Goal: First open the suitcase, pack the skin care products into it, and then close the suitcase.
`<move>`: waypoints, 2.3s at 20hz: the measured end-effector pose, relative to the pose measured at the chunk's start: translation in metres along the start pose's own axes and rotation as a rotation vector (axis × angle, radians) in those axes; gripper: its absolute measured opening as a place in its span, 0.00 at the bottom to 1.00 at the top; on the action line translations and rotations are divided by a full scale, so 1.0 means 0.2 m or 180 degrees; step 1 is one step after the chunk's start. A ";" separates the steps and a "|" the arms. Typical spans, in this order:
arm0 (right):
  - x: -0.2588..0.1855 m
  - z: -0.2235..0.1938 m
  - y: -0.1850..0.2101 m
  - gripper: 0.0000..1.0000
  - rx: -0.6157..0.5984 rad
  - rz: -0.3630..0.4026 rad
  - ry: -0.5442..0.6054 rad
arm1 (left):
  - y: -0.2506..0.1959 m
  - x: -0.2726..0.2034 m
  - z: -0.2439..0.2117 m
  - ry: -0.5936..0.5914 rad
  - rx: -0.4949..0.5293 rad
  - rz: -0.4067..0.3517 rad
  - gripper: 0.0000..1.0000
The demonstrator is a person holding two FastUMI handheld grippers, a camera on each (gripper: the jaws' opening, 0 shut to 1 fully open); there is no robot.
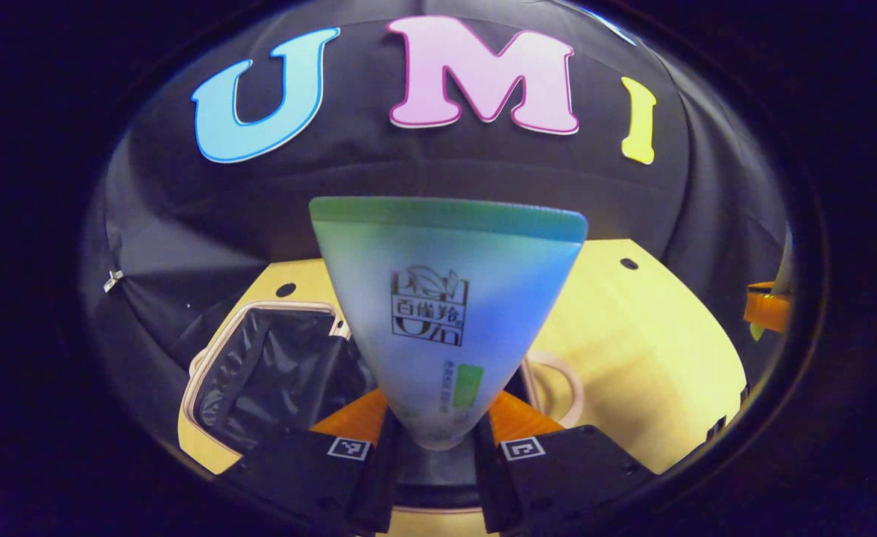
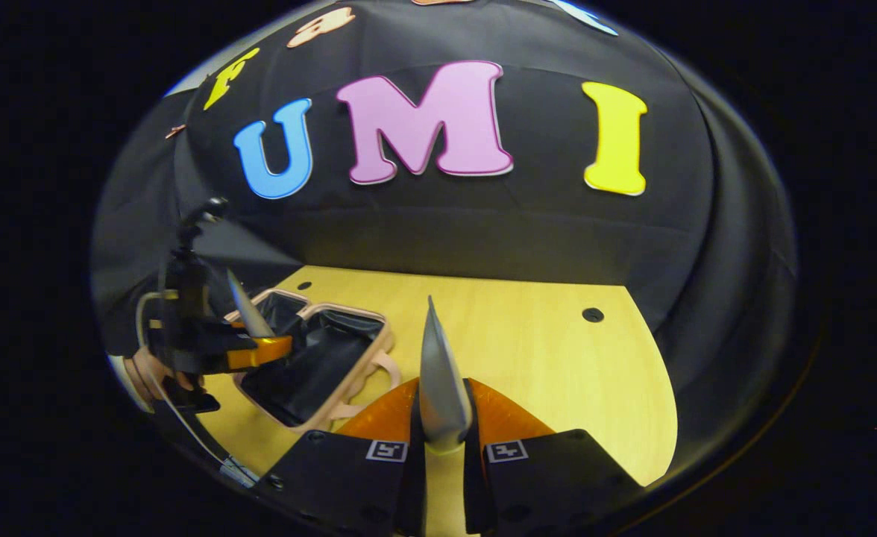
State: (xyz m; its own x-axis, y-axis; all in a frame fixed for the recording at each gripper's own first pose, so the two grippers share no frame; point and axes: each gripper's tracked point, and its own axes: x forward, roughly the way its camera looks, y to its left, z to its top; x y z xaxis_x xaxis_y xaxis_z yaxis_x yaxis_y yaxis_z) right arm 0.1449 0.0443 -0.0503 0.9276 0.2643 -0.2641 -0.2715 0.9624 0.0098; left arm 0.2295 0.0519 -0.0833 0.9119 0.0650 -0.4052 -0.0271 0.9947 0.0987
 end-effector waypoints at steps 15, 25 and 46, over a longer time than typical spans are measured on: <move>-0.04 0.07 0.33 0.23 0.0045 0.0072 -0.0021 | 0.22 0.33 -0.49 0.1487 -0.0255 0.0015 0.52; 0.27 -0.03 0.58 0.23 -0.0095 0.0308 0.0470 | 0.59 -0.34 -0.06 -0.0014 -0.0067 0.0552 0.97; 1.04 -0.83 1.03 0.30 -0.0047 0.0008 0.2148 | 0.83 -1.28 -0.81 0.0010 -0.1287 0.1006 0.94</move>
State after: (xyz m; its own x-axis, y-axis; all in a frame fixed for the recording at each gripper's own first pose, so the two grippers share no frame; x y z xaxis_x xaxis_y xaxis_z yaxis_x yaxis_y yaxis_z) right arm 0.2388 0.2873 -0.2625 0.5645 0.1649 -0.8088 -0.2813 0.9596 -0.0006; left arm -0.0743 0.2124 -0.1104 0.8324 0.3672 -0.4150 -0.4581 0.8774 -0.1424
